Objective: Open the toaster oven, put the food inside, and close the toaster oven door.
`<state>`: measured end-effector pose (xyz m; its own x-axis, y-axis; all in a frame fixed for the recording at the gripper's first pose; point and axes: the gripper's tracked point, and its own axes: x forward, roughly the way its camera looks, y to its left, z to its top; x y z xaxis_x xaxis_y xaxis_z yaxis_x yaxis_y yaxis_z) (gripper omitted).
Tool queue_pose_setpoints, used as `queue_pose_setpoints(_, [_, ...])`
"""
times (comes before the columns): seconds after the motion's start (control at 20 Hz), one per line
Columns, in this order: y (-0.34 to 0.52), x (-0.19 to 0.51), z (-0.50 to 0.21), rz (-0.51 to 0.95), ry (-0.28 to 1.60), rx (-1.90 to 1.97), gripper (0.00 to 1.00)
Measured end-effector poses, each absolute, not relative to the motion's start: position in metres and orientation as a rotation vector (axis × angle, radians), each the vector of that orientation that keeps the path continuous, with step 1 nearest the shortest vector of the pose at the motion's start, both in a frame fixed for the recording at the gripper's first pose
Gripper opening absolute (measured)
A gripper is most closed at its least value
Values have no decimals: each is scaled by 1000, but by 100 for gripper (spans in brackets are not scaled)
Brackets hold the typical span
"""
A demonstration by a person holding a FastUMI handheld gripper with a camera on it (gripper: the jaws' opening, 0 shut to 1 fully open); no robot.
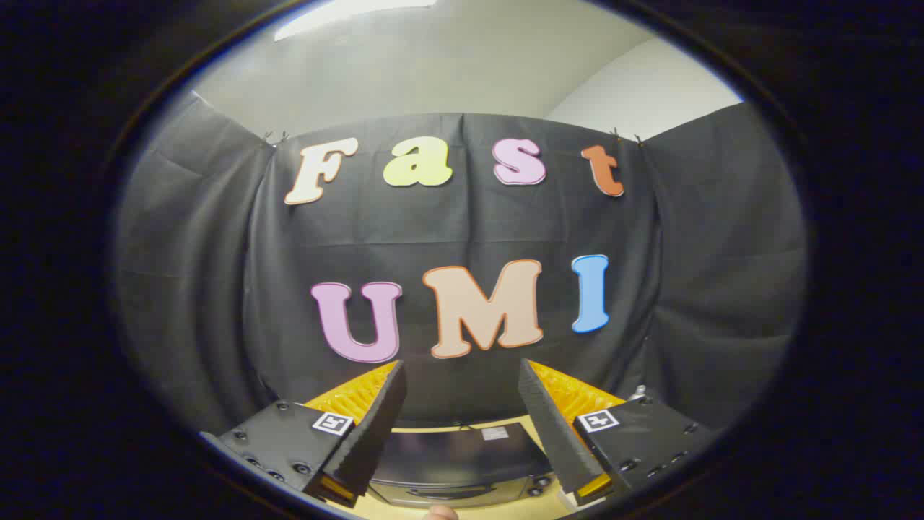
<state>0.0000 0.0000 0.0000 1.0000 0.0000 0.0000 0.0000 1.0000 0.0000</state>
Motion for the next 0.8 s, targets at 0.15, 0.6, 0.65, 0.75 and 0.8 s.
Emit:
queue_pose_setpoints(0.15, [7, 6, -21, 38, 36, -5, 97])
queue_pose_setpoints(0.6, [-19, 4, -46, 37, 72, 30, 97])
queue_pose_setpoints(0.65, [-22, 5, -46, 32, 68, 41, 97])
queue_pose_setpoints(0.75, [-22, 9, -44, 32, 59, 42, 97])
queue_pose_setpoints(0.8, [-21, 11, -44, 33, 55, 33, 97])
